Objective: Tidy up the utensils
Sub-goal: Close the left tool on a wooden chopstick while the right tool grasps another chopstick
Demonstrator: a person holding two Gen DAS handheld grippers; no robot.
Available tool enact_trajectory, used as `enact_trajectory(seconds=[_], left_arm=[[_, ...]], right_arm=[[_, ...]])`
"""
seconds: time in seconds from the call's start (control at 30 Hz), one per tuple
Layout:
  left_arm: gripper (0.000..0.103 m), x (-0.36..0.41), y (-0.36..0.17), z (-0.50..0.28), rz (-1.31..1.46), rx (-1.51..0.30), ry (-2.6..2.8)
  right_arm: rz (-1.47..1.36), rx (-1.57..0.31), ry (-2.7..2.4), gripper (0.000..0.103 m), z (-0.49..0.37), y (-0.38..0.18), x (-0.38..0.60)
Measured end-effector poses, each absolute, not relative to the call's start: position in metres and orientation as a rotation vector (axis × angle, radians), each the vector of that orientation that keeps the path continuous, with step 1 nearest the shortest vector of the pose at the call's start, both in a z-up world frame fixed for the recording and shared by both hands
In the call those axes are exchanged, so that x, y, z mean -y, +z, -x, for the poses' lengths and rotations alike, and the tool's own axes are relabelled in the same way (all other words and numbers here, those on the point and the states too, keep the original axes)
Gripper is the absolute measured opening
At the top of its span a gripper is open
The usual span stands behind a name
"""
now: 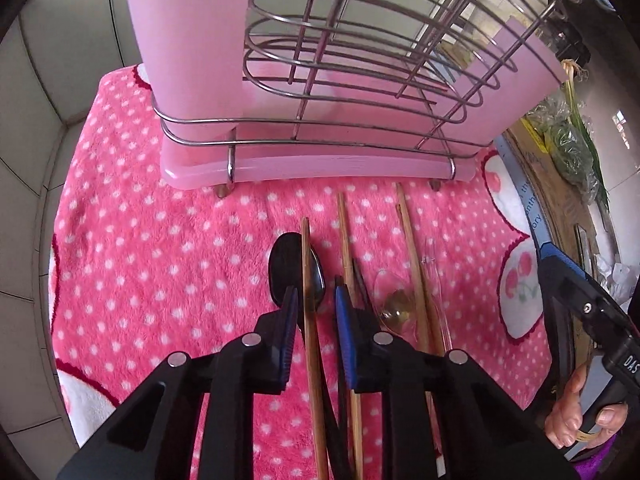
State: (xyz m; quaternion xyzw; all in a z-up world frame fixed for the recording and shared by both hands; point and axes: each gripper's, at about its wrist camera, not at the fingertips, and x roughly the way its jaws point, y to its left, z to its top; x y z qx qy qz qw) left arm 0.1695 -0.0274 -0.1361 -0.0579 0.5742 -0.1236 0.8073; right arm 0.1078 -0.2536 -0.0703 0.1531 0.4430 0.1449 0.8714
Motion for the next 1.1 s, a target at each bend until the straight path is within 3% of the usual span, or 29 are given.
enact_trajectory(seconds=[0.2,0.4,0.63,1.0,1.03,1.1], left_arm=[[0.006,0.031,-0.151,-0.178,0.136,-1.261,-0.246],[0.005,0.017,-0.144,-0.175,0.228,-1.225,-0.274],[0.005,-0.020,-0.120,-0.153,0.299,-1.153,-0.283],[0.005,-0.041,-0.103,-0.136,0.342,-1.087,-0.315],[0.005,-0.043,-0.103,-0.136,0.347,-1.085,-0.318],[0.005,-0.044,-0.103,-0.135,0.352,-1.081,-0.320]], right_arm=[[-0.356,-0.944,0.328,0.068,-0.113,-0.073,0.255],[-0.367,-0.978,0.370,0.055,-0.120,-0.077,0.247],[-0.372,-1.063,0.462,0.029,-0.142,-0.087,0.214],[-0.266,-1.191,0.347,0.025,-0.192,-0.120,0.179],[-0.262,-1.195,0.342,0.016,-0.194,-0.122,0.177],[-0.251,-1.194,0.337,0.009,-0.194,-0.124,0.175]])
